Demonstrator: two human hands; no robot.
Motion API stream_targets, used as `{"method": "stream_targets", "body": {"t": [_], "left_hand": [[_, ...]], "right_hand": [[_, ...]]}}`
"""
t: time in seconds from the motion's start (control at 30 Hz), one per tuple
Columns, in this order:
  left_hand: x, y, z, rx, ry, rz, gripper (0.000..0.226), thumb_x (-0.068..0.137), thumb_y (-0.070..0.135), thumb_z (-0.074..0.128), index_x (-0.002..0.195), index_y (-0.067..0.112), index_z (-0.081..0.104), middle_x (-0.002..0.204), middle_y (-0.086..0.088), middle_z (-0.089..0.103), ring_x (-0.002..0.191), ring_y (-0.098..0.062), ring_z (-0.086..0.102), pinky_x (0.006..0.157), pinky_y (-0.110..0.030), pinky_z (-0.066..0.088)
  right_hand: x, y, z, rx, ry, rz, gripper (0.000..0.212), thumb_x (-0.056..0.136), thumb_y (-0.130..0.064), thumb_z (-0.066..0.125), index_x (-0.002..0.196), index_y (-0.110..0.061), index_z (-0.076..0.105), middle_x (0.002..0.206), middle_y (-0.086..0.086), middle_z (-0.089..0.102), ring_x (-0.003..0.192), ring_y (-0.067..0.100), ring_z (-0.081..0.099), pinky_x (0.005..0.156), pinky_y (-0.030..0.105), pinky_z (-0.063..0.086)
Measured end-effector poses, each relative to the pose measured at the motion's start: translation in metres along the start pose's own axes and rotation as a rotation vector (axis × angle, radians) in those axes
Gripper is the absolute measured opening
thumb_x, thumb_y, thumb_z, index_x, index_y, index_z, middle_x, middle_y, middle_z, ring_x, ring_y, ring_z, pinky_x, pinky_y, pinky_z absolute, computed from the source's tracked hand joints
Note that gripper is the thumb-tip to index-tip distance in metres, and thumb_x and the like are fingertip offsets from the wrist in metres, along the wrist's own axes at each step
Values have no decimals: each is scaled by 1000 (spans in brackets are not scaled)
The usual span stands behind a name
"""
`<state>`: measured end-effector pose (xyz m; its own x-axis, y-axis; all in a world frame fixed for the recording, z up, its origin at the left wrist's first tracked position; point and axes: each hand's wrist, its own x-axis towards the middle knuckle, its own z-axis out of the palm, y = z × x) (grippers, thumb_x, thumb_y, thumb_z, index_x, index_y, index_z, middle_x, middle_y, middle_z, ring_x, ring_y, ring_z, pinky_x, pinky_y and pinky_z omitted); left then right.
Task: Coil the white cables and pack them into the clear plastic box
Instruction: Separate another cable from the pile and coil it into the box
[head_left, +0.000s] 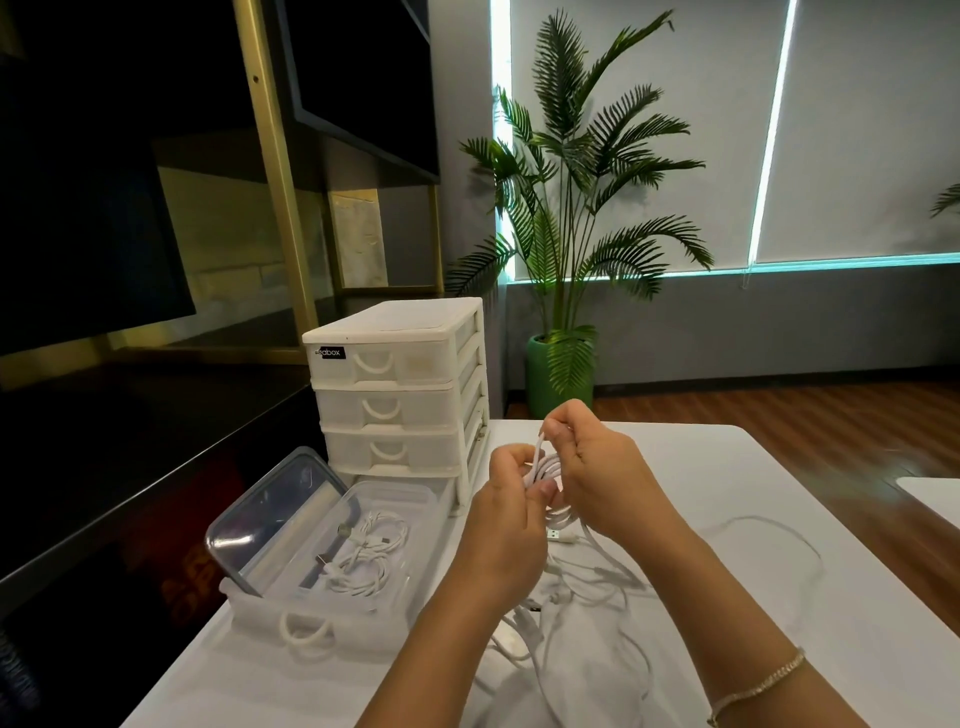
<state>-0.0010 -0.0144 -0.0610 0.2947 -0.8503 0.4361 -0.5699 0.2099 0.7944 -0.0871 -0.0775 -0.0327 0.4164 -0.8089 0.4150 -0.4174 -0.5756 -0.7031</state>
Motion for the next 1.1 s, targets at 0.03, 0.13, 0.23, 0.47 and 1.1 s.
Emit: {"method": "stream_targets", "body": {"t": [0.03, 0.13, 0.23, 0.47, 1.1], "left_hand": [[-1, 1, 1, 12, 13, 19, 21, 100, 22, 34, 120, 27, 32, 104, 10, 51, 78, 3, 52, 63, 1, 40], [-2, 0, 3, 55, 30, 70, 38, 99, 20, 34, 135, 29, 25, 117, 7, 49, 93, -7, 56, 72, 0, 40], [-3, -2, 6, 148, 47, 155, 40, 99, 21, 34, 138, 31, 29, 130, 3, 49, 106, -10, 51, 84, -5, 41], [0, -6, 3, 246, 156, 117, 32, 99, 20, 35, 131, 20, 39, 123, -1, 51, 100, -11, 48, 80, -12, 39], [9, -12, -9, 197, 293, -100, 28, 100, 26, 32, 118, 17, 52, 110, -1, 60, 89, -10, 50, 55, -6, 37]], "right_hand": [[1, 0, 0, 12, -8, 28, 16, 100, -29, 30, 93, -22, 43, 72, -8, 51, 64, 7, 50, 54, 14, 42], [4, 0, 0, 146, -14, 144, 21, 100, -29, 32, 93, -19, 50, 77, -3, 55, 71, 11, 53, 70, 29, 48], [5, -2, -3, 251, -48, 240, 24, 100, -27, 35, 92, -17, 55, 84, 0, 58, 79, 12, 56, 72, 27, 47], [2, 2, -8, 311, -161, 197, 25, 98, -21, 43, 84, -16, 63, 82, 4, 66, 75, 14, 59, 78, 33, 52], [-16, -46, -19, -775, -164, -239, 25, 92, -44, 48, 113, -42, 62, 115, -10, 59, 109, 16, 38, 91, 36, 29]]}}
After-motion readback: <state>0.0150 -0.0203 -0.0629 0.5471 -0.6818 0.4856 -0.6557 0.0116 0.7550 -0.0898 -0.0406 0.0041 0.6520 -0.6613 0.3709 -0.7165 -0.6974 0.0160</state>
